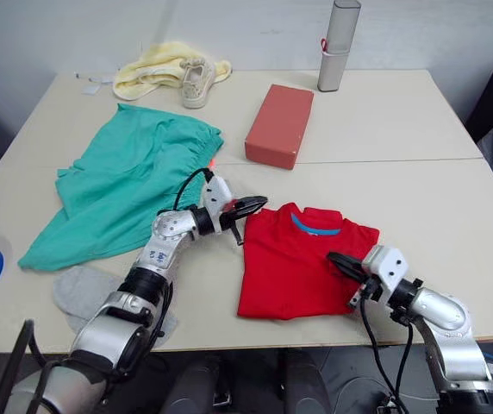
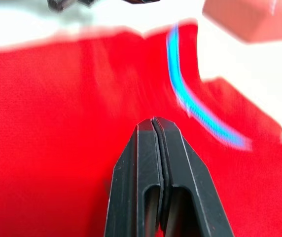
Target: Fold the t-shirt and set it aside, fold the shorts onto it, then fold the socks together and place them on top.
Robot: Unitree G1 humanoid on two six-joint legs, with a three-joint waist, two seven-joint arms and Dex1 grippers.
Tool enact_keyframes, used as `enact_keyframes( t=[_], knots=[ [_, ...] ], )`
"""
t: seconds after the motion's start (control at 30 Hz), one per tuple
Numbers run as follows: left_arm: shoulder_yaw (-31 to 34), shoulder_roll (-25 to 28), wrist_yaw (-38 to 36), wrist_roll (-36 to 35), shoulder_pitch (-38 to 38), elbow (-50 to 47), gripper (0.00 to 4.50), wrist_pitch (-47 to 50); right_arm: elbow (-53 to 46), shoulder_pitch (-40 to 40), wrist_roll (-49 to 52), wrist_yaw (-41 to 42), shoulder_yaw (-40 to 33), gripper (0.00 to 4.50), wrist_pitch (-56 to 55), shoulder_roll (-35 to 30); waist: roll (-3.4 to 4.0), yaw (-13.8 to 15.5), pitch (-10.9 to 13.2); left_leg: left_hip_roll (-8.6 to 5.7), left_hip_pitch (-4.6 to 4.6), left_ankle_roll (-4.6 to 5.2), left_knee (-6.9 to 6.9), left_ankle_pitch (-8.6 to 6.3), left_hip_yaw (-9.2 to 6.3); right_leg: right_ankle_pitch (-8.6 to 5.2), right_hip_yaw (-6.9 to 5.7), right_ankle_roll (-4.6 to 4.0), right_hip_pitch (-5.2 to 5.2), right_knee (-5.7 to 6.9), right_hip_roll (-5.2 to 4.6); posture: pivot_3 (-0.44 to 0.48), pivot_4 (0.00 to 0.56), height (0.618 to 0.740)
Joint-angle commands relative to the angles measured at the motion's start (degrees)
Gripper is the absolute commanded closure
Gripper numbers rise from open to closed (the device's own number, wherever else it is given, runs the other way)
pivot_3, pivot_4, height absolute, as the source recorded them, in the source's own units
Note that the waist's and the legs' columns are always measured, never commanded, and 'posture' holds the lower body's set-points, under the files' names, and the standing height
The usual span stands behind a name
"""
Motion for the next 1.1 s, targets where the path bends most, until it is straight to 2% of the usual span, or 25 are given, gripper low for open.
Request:
enact_keyframes(
  t=[0.03,0.07,0.13,0.33,0.43,0.63,0.97,1.1],
  knots=[
    [-5.35,4.39,-12.18,-3.58,5.85,-13.46,4.48,3.35,-8.79,5.52,3.67,1.76,-1.51,4.5,3.23,-2.25,0.1,-0.02,-0.06,-0.02,0.05,0.0,0.0,0.0,0.01,0.0,0.05,0.0,0.02,0.01,-0.01,0.0,0.15,0.74],
    [-7.28,5.77,-14.25,-3.33,7.74,-16.46,4.48,4.7,-10.78,7.45,3.78,2.13,-1.29,4.5,4.41,-3.04,0.18,-0.03,-0.11,-0.01,0.09,0.0,-0.04,-0.01,0.01,0.0,0.1,0.0,0.06,0.0,0.02,0.0,0.15,0.74],
    [-8.82,5.89,-11.89,-0.44,9.58,-17.24,4.48,4.81,-11.91,9.94,1.57,2.11,-0.44,4.5,4.37,-3.85,0.18,0.02,-0.11,0.0,0.12,-0.02,-0.07,-0.02,0.0,-0.03,0.14,-0.05,0.08,-0.03,0.04,0.0,0.15,0.74],
    [-7.85,1.02,2.63,7.4,6.69,-8.13,4.48,6.57,-9.63,12.02,-2.81,-1.08,0.97,4.5,3.53,-2.0,0.03,0.7,-0.05,-0.2,0.06,0.62,0.04,-0.19,-0.05,0.17,0.14,0.1,0.14,-0.09,-0.11,0.0,0.15,0.74],
    [-6.95,-0.7,4.64,7.14,5.09,-4.98,4.48,6.9,-9.07,12.54,-3.45,-1.38,0.76,4.5,3.55,-1.62,0.04,0.78,-0.06,-0.17,0.04,0.63,0.02,-0.22,-0.05,0.17,0.15,0.11,0.12,-0.12,-0.09,0.0,0.15,0.74],
    [-4.5,-0.18,12.55,9.93,2.96,2.0,4.48,10.79,-8.8,13.82,-3.75,-1.57,0.09,4.5,3.77,-1.82,0.03,0.73,-0.05,-0.08,0.03,0.43,0.02,-0.16,0.02,0.14,0.03,0.09,0.07,-0.15,-0.01,0.0,0.15,0.74],
    [-3.93,4.15,18.02,14.81,2.44,2.4,4.48,10.65,-8.43,14.46,-5.16,-4.43,-0.76,4.5,3.78,-1.33,0.03,0.37,-0.07,-0.06,0.09,0.49,0.01,-0.22,0.01,0.14,0.09,0.08,0.09,-0.08,-0.04,0.0,0.15,0.74],
    [-4.08,6.36,17.15,15.47,2.47,0.78,4.48,12.46,-8.47,14.86,-5.04,-5.05,-1.58,4.5,3.89,-1.7,0.04,0.09,-0.07,-0.05,0.09,0.47,0.01,-0.21,0.0,0.14,0.11,0.07,0.09,-0.07,-0.05,0.0,0.15,0.74]
  ],
)
